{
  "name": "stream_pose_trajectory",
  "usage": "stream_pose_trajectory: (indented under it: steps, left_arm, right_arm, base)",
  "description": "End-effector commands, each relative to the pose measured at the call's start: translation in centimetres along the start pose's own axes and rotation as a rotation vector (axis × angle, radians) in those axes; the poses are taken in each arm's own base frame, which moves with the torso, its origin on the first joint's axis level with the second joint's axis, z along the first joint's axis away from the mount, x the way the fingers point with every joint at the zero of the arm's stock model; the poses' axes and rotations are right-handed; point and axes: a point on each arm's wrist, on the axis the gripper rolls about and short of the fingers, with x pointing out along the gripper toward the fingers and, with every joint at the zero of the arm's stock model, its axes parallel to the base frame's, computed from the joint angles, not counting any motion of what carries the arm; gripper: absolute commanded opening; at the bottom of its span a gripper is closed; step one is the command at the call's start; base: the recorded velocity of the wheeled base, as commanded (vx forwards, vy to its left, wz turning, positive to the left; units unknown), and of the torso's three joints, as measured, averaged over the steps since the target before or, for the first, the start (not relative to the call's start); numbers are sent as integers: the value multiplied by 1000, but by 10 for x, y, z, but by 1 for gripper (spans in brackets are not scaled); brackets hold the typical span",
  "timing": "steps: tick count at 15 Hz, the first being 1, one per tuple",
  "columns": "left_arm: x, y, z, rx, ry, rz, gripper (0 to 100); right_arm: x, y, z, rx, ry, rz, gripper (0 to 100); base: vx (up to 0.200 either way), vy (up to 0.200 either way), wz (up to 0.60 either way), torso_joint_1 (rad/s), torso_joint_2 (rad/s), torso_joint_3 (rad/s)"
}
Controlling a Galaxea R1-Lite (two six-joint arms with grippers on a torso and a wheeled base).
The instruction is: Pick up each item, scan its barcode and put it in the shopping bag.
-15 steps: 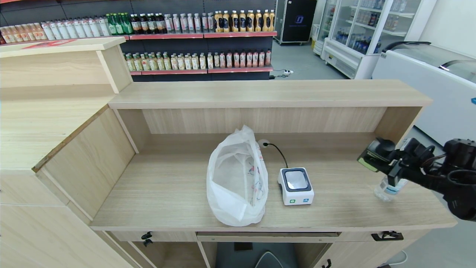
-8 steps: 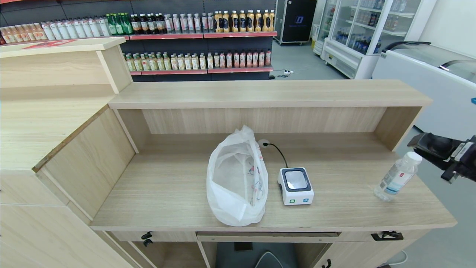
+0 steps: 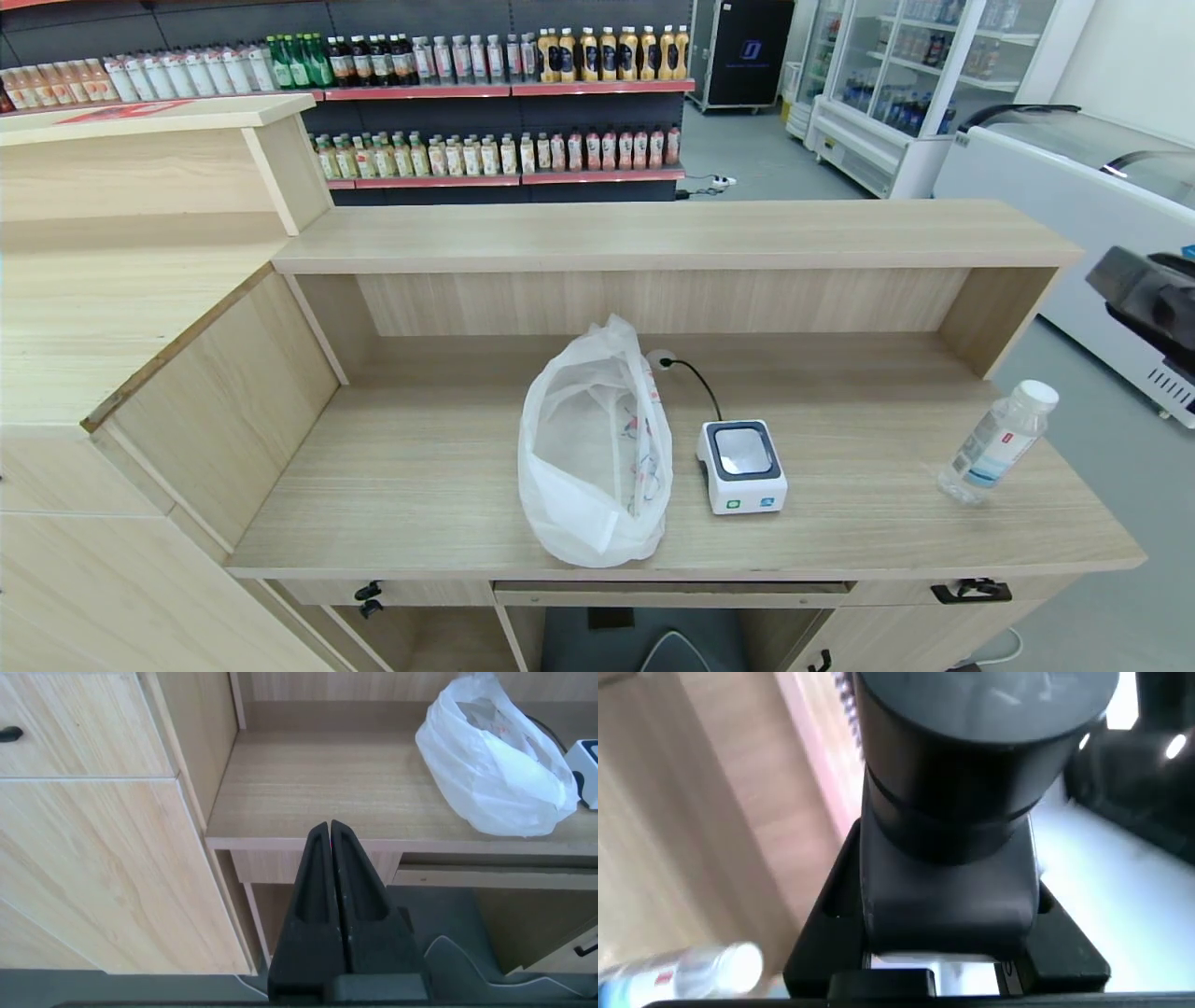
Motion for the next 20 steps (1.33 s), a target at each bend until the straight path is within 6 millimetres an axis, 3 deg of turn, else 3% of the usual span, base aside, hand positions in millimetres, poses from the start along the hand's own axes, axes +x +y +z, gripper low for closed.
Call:
stream_pose_trajectory:
  steps: [1, 2, 6, 9, 10, 13, 20]
  left_arm:
    - [0, 0, 0, 0, 0, 0, 0]
    - [0, 0, 0, 0, 0, 0, 0]
    - [0, 0, 0, 0, 0, 0, 0]
    - [0, 0, 0, 0, 0, 0, 0]
    - [0, 0, 0, 0, 0, 0, 0]
    - [0, 0, 0, 0, 0, 0, 0]
    - [0, 0, 0, 0, 0, 0, 0]
  right_arm:
    - [3, -17, 59, -163, -200, -67, 0]
    - [16, -13, 100, -383, -385, -125, 0]
    - [31, 18, 166, -721, -690, -170, 0]
    - [27, 25, 186, -878, -740, -195, 0]
    - [31, 34, 202, -953, -833, -253, 0]
    - [35, 37, 218, -1011, -890, -350, 0]
    - [48, 35, 239, -899, -934, -435, 0]
  base:
    - [0, 0, 0, 0, 0, 0]
    - [0, 0, 0, 0, 0, 0]
    - [0, 0, 0, 0, 0, 0]
    - [0, 0, 0, 0, 0, 0]
    - [0, 0, 0, 0, 0, 0]
    - [0, 0, 0, 0, 0, 0]
    - [0, 0, 0, 0, 0, 0]
